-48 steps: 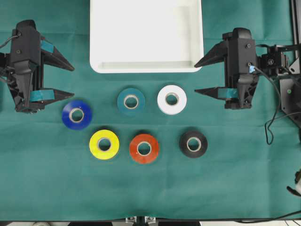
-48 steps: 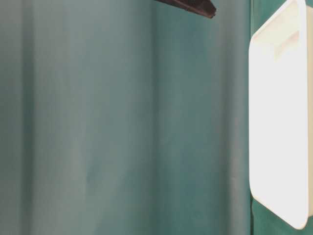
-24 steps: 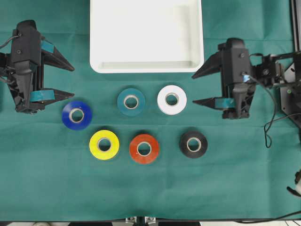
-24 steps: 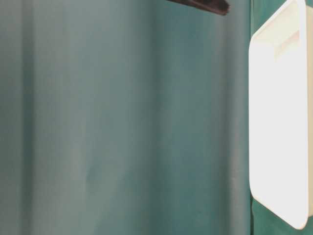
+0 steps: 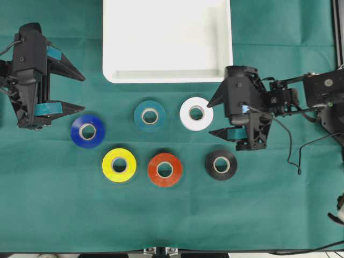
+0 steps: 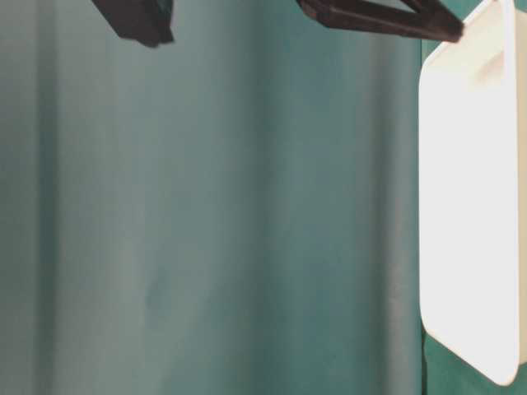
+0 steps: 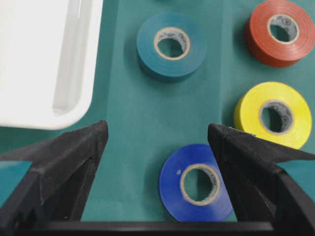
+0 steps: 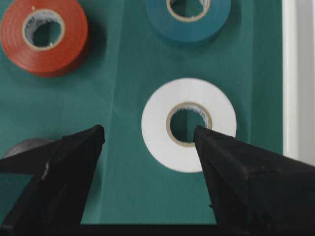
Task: Put the tape alternately from left to right into the white case.
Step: 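Move the right gripper over the white tape roll and lower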
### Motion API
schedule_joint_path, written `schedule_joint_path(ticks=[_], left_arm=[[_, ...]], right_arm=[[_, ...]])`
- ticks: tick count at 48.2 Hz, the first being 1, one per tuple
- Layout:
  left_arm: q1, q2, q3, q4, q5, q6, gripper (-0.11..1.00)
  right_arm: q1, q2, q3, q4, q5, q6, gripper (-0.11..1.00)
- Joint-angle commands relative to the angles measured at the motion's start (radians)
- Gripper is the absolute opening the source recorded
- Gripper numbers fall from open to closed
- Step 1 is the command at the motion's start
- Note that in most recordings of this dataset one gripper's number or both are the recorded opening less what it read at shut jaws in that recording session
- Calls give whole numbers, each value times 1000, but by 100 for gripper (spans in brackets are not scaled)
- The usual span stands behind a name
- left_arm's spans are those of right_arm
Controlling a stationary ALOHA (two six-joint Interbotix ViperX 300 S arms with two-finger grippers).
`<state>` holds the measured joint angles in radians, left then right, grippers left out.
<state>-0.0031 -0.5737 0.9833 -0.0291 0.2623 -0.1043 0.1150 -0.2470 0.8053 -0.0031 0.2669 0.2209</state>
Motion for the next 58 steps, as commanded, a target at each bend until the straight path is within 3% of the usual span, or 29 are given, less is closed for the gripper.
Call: schedule_joint_path(ticks=[1,58], left_arm=[[0,-3,-15,-2,-6,0,56],[0,-3,3,-2,-11,-2,56]], right_arm=[[3,5,-35,-2,14,2,83],[-32,316,-138,-5,9,26,83]])
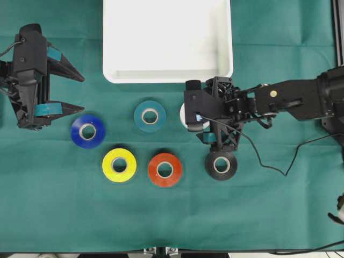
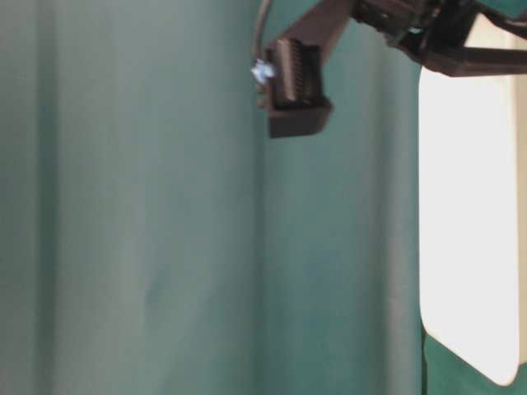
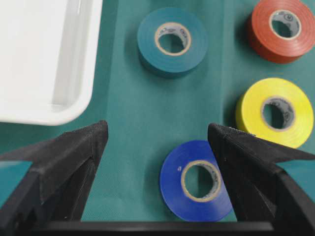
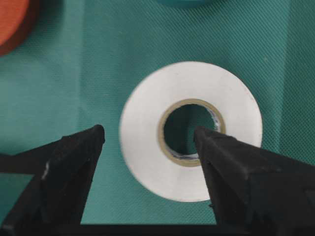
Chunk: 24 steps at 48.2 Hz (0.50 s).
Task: Put the tape alternately from left to right into the white case.
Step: 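Move the right gripper over the white tape roll and lower, then close the right gripper inside the white roll and lift it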
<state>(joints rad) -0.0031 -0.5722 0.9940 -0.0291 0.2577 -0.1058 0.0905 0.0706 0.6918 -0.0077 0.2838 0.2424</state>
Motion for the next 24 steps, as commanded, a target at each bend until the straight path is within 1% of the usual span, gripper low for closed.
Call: schedule_joint_path(ticks=[1,24], left_arm=[[0,-5,-8,-2,-8,0,56],[0,-5,-5,-2,-8,0,56]], right_arm=[[-11,6,-25,0,-8,8,83],[-17,40,-26,-2,-35,15,81]])
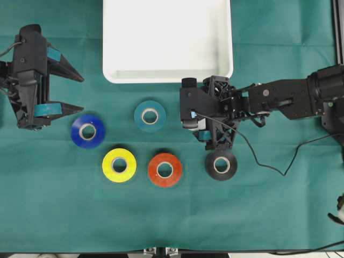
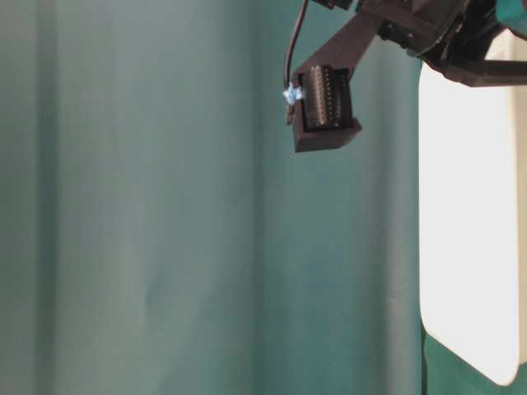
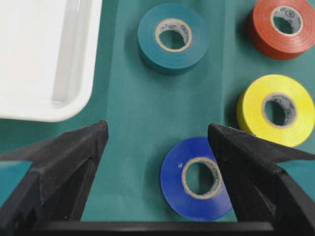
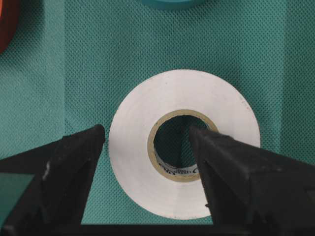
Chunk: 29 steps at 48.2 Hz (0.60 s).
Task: Put the tape alternately from left to right into the white case.
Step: 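Close the right gripper inside the white roll and lift it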
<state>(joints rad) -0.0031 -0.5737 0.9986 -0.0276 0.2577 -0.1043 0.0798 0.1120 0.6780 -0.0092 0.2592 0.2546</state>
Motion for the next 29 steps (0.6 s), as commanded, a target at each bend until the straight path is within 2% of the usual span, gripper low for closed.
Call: schedule_joint_path(ticks=[1,7,9,14,16,29], left_arm=[[0,-3,-9,-3,-8,-2,56],[0,-3,-8,-3,-8,-2,56],[0,-3,-8,-3,-8,-2,56],[0,-3,-6,-2,-8,-2,56],[0,-3,-8,-3,-8,-2,56],[0,-3,-8,-3,-8,-2,56]], right_arm=[[-6,0,-12,0,-12,3,80],[-6,12,-12,-2,-26,3,70],[-6,14,-12,0,-26,3,63],[-6,9,-14,-6,-21,3,36],[-6,6,-15,-9,-18,2,30],[-6,-9,-20,-11,-18,2,30]])
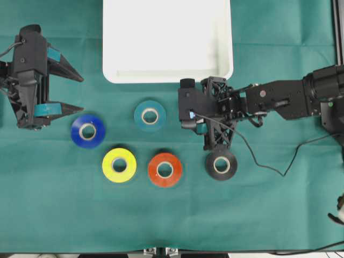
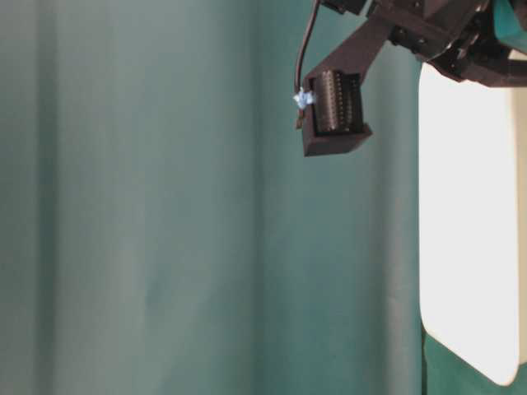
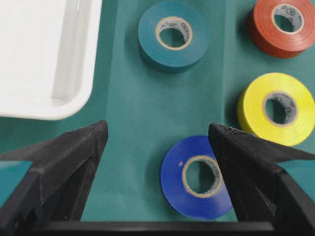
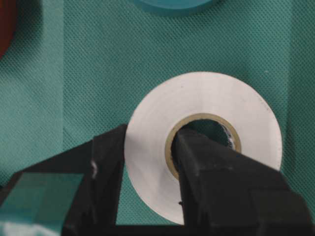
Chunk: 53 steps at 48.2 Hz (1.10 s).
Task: Put the tape alternately from left to right into the white case.
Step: 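Close the right gripper inside the white roll and lift it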
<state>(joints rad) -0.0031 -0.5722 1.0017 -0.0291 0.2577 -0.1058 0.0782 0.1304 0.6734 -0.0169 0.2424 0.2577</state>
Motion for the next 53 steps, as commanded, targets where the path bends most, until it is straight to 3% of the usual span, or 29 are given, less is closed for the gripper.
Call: schedule_joint_path(ticks=[1,26,37,53], left_arm=[[0,-5,-11,-2,-9,-2,56],[0,-5,-6,-2,-8,-21,56],[0,-6,-6,-2,-8,-21,56],[0,-6,-3,-2,-9,-21,55]], right_arm=[[-5,-28,-15,-3,0,-2,30],[-5,-219,-80,-8,95,-2,29],[-12,-225,-78,-26,98,-2,29],[-130,-225,-57,-48,115,-2,30]])
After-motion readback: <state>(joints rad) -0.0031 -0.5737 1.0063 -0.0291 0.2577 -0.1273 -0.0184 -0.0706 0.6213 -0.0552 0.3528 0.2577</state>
